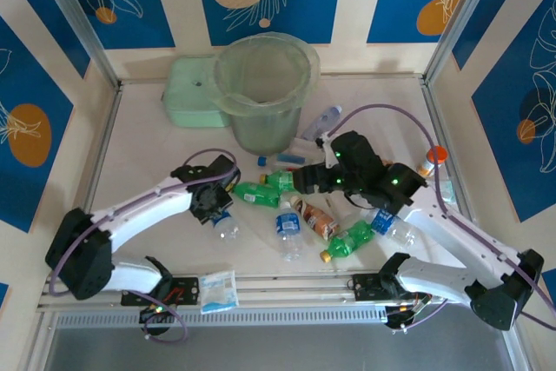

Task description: Put the plastic bottles in the bin

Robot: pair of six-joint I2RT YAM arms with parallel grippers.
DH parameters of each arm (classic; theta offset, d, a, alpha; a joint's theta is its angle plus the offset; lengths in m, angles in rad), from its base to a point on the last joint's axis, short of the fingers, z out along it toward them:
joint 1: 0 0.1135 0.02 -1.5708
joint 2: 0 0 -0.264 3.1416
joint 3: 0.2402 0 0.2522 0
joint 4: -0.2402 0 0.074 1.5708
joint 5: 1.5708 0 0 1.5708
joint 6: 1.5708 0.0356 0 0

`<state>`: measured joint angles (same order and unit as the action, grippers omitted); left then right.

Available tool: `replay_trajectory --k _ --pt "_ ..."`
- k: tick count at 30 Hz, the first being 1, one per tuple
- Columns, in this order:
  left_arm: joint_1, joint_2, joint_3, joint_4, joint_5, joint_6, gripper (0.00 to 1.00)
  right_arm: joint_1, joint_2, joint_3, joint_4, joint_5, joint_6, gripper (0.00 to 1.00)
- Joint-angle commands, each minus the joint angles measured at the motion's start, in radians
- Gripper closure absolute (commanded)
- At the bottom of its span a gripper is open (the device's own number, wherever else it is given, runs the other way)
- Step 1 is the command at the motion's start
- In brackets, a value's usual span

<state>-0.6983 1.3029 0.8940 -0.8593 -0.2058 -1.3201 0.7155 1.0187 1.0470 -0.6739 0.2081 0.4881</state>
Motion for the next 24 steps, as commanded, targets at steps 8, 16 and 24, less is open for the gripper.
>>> replay_trajectory --k 8,16,24 --pt "-0.003 -0.046 0.677 -0.363 -0.100 0.496 0.50 -0.295 -0.119 0.006 -0.072 -0.070 0.029 0.14" --pt "0.013 0.371 1.344 -0.252 -0.085 0.766 0.50 -0.353 -0.115 0.026 -0.096 -0.082 0.067 0.14" --pt "0.113 0.786 1.740 -0.156 -0.033 0.825 0.51 -0.353 -0.113 0.017 -0.159 -0.073 0.093 0.14"
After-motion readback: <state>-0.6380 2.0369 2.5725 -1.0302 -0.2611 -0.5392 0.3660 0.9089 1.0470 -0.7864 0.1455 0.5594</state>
